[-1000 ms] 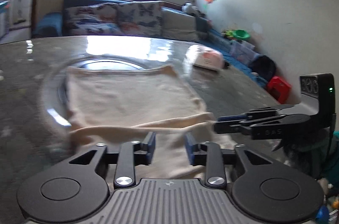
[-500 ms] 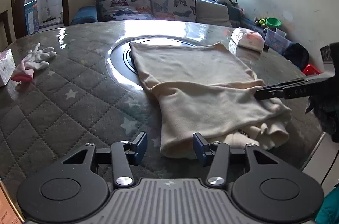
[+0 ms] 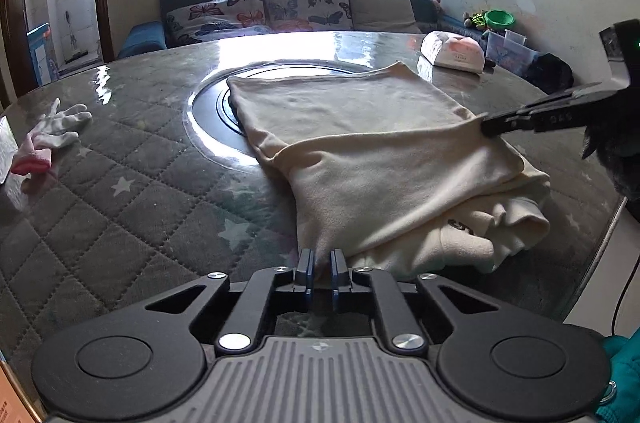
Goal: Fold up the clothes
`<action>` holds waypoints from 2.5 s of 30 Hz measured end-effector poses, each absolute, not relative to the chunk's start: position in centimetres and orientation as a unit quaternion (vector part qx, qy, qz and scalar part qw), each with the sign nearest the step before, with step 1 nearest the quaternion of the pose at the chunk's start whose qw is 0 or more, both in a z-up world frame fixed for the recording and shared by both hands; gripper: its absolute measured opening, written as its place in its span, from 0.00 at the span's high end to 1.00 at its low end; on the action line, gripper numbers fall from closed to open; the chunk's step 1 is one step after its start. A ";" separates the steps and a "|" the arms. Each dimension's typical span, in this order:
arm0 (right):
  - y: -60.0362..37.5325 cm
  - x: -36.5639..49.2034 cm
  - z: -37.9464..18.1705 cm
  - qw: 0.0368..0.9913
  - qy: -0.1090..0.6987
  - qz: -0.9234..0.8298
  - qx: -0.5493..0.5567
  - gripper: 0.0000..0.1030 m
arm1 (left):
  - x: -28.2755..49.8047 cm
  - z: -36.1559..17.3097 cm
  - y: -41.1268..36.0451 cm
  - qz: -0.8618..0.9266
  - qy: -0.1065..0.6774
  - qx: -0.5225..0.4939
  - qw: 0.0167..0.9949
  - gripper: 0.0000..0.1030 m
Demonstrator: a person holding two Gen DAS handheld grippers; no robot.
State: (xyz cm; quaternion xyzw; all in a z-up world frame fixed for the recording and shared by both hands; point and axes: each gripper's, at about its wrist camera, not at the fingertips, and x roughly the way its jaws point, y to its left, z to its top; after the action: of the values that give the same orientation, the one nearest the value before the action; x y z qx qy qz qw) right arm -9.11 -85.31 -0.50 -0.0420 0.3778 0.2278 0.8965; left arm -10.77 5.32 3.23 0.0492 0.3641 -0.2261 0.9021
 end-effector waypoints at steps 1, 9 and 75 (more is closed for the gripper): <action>-85.3 -8.9 -1.0 0.894 0.385 0.227 -0.041 0.94 | -10.7 3.4 5.4 -0.227 0.367 0.049 0.901 0.87; -85.7 -9.4 0.5 0.901 0.359 0.236 -0.055 0.90 | -9.4 6.9 6.3 -0.245 0.343 0.033 0.906 0.86; -84.7 -18.5 -0.1 0.834 0.353 0.353 -0.237 0.52 | -14.7 2.4 -2.1 -0.353 0.274 0.250 0.859 0.60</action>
State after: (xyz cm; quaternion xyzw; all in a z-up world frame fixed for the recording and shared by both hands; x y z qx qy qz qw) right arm -18.51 -84.75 -0.11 -0.2366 0.3533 0.3527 0.8335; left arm -14.74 -2.07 2.43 0.2497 0.2745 -0.3531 0.8589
